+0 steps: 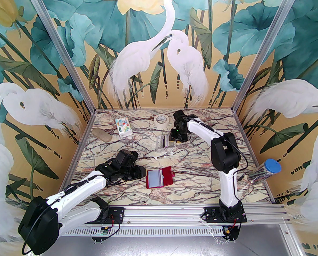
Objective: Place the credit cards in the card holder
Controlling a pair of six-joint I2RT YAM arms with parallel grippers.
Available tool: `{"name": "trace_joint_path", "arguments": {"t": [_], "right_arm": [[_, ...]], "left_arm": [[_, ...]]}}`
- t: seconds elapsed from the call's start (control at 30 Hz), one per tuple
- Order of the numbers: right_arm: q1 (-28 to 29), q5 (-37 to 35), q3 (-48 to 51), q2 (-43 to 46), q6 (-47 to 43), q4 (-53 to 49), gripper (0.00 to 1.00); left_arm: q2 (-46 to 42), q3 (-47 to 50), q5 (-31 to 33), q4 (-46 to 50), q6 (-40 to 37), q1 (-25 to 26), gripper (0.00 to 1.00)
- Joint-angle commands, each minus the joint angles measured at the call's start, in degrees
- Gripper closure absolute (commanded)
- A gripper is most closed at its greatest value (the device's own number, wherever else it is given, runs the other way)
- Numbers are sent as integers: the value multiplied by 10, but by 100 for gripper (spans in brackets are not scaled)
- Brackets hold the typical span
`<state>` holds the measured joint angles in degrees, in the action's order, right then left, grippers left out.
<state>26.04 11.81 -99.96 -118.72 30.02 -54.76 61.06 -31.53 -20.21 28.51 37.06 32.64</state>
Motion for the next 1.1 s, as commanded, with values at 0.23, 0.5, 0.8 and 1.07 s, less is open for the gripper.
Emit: {"name": "trace_joint_path", "arguments": {"t": [0.23,0.5,0.8,1.07], "right_arm": [[20,3,-61,39,-28,-42,52],[60,-52,-148,-44,-43,-109,45],[74,-107,-221,-114,-39,-157,39],[87,-113,-252,-151,-36,-169,38]], "left_arm": [[29,0,-5,-43,11,2,56],[45,3,-8,-59,11,2,57],[49,12,-6,-66,12,2,57],[55,6,-5,-61,7,2,57]]}}
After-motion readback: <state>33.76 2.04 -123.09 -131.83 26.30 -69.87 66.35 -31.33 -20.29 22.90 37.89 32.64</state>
